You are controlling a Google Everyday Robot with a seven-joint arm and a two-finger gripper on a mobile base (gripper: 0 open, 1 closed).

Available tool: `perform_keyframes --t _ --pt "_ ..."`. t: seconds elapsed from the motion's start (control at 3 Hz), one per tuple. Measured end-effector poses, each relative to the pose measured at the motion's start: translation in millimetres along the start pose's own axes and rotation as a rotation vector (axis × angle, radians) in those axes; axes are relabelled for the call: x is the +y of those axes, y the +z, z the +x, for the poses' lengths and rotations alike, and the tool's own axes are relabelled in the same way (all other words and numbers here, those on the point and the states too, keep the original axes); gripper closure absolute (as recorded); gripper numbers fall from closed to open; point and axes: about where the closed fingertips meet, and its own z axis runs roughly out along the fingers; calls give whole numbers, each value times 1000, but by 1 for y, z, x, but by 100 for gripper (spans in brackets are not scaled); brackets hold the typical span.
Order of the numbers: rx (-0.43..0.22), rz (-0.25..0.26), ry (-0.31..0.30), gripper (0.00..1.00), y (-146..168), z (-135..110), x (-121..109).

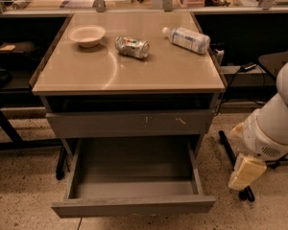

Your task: Close middle drawer

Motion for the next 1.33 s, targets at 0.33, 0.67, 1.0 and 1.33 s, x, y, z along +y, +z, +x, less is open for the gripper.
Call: perform_keyframes --t 0.33,0.67,1.0,1.33 --pt "25 -94 3 49 69 27 16" --pt "26 -111 5 73 78 29 19" --pt "36 -109 -4 95 78 28 24" --pt "48 -173 77 100 130 42 29"
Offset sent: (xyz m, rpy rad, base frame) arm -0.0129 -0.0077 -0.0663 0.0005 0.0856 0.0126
